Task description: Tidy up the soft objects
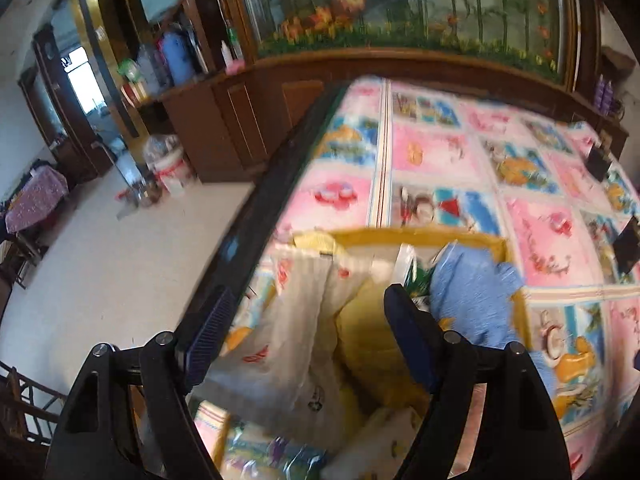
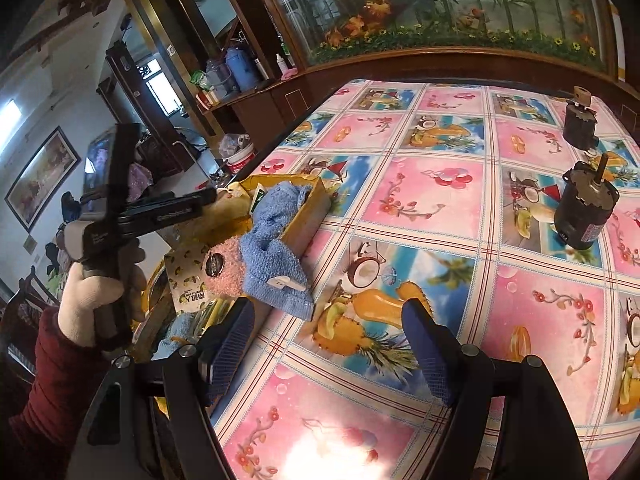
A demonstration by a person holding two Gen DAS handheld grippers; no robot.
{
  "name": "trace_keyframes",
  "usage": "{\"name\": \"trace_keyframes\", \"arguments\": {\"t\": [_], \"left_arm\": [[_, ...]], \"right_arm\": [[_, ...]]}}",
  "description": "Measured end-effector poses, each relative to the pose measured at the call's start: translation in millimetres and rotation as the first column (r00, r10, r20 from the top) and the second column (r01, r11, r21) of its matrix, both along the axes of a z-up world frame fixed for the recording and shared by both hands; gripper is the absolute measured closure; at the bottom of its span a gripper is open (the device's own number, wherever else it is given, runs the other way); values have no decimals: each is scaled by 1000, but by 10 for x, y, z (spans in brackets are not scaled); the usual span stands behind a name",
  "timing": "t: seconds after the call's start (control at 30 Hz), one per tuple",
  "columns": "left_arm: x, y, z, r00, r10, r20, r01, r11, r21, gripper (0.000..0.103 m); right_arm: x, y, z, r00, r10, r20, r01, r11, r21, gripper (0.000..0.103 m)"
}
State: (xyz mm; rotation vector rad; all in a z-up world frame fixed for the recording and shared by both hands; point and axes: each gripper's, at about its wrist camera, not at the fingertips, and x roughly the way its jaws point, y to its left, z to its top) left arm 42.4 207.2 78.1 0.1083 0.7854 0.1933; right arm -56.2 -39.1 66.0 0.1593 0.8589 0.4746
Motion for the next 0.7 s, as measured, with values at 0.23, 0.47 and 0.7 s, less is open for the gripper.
{"name": "trace_keyframes", "arguments": {"t": [0.23, 0.47, 0.7], "left_arm": [[-1363, -212, 918, 845, 27, 534, -88, 992, 90, 0], [-1781, -326, 941, 849, -62, 524, 86, 996, -22, 0], [-1596, -516, 686, 923, 11, 384, 13, 998, -59, 0]], "right_arm": [[-123, 173, -43, 999, 46, 9, -46, 999, -7, 24], [-433, 464, -74, 991, 111, 81, -104, 991, -87, 23], [-803, 617, -82, 971, 165, 171, -122, 964, -236, 17]]}}
